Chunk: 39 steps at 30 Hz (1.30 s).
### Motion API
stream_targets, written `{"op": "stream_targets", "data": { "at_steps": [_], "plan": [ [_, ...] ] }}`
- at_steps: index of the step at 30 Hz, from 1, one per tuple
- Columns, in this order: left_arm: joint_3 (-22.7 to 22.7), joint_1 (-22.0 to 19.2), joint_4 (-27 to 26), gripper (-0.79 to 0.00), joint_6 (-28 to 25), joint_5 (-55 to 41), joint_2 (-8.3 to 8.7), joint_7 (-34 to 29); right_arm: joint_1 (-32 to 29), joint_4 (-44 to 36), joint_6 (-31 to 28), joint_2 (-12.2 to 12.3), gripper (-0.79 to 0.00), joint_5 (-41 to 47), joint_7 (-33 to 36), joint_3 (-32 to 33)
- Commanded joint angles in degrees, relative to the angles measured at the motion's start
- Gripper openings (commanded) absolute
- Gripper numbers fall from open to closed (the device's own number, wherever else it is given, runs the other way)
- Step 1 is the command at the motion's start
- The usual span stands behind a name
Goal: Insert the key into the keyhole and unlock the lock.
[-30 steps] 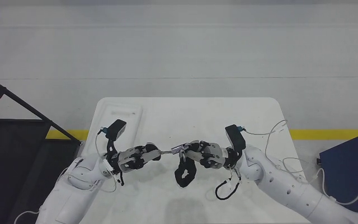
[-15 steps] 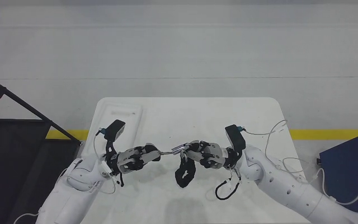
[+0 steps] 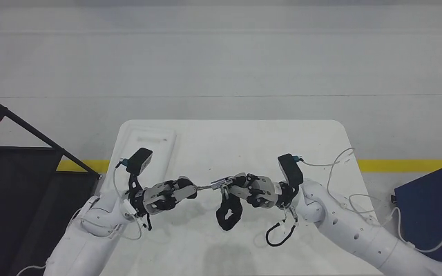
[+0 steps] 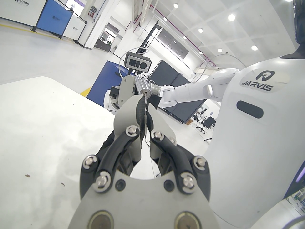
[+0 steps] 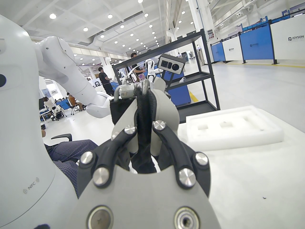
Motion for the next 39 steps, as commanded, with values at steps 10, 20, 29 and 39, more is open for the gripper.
{"op": "stream_targets", "data": {
  "at_steps": [10, 20, 29, 39],
  "plan": [
    [-0.2, -0.2, 0.2, -0.785, 0.0, 1.3, -0.46, 0.0, 0.0, 0.0, 0.0, 0.0, -0.785, 0.0, 0.0, 0.0],
    [0.4, -1.2, 0.2, -0.785, 0.0, 2.5, -0.96, 0.0, 0.0, 0.0, 0.0, 0.0, -0.785, 0.0, 0.0, 0.0],
    [-0.8, 0.0, -0.6, -0.785, 0.0, 5.0, -1.24, 2.1, 0.0, 0.0, 0.0, 0.0, -0.785, 0.0, 0.0, 0.0],
    [-3.5, 3.2, -3.4, -0.785, 0.9, 9.8, -0.78, 3.6, 0.0, 0.0, 0.0, 0.0, -0.785, 0.0, 0.0, 0.0]
  ]
}}
